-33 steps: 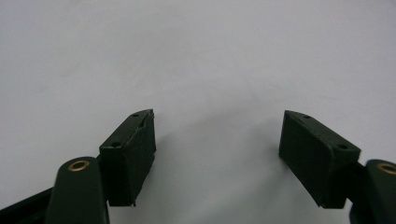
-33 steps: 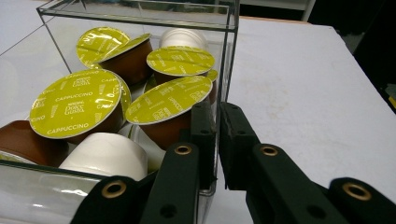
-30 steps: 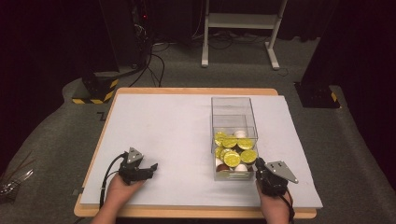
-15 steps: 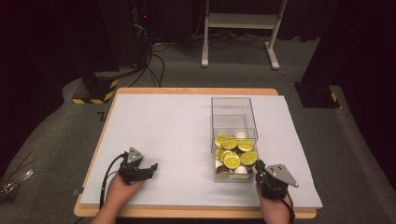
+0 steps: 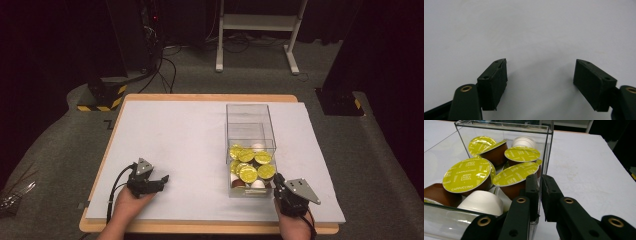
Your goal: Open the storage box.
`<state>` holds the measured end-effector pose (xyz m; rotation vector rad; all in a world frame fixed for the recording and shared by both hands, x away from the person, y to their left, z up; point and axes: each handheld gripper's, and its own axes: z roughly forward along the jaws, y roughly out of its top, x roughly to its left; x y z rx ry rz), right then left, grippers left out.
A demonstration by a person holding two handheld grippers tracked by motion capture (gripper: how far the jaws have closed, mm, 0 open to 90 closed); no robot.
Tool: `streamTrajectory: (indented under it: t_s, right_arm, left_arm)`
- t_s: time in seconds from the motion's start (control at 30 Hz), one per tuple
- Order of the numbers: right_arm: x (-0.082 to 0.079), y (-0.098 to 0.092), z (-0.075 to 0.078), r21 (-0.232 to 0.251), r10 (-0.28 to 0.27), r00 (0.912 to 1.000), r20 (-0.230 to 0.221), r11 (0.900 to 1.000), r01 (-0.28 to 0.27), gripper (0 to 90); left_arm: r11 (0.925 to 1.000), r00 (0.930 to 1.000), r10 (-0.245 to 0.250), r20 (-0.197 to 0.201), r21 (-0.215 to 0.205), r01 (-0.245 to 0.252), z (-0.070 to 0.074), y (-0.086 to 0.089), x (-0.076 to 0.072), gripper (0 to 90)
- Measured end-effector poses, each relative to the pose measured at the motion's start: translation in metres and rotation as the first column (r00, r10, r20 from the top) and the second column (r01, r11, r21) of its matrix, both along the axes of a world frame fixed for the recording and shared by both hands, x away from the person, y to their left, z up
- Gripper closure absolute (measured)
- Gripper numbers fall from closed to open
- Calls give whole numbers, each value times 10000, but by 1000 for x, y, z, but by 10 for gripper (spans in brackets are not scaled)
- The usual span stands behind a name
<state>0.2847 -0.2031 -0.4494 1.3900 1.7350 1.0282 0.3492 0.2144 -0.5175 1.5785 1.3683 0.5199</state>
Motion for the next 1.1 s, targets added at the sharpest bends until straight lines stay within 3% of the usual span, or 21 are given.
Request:
streamTrajectory:
  t_s: [0.2, 0.37, 0.57, 0.9, 1.1]
  right_arm:
    - [0, -1, 0, 20, 34, 10000, 27, 10000, -34, 823]
    - [0, -3, 4, 262, 197, 9996, 210, 9995, -203, 738]
    - [4, -7, 8, 391, 415, 9987, 286, 9983, -426, 701]
    - [25, -27, 18, 540, 439, 9982, 413, 9975, -461, 695]
    - [35, -40, 16, 461, 312, 9990, 318, 9984, -327, 687]
  left_arm:
    - [10000, 10000, 7, -9, -10, -7, 0, 0, 0, 273]
    - [10000, 10000, 12, -7, -18, -12, 0, 0, 0, 273]
    - [10000, 10000, -5, -4, 5, 5, 0, 0, 0, 273]
    - [10000, 10000, -43, -17, 62, 43, 0, 1, 0, 274]
    - [10000, 10000, 37, 22, -23, -36, 0, 0, 0, 276]
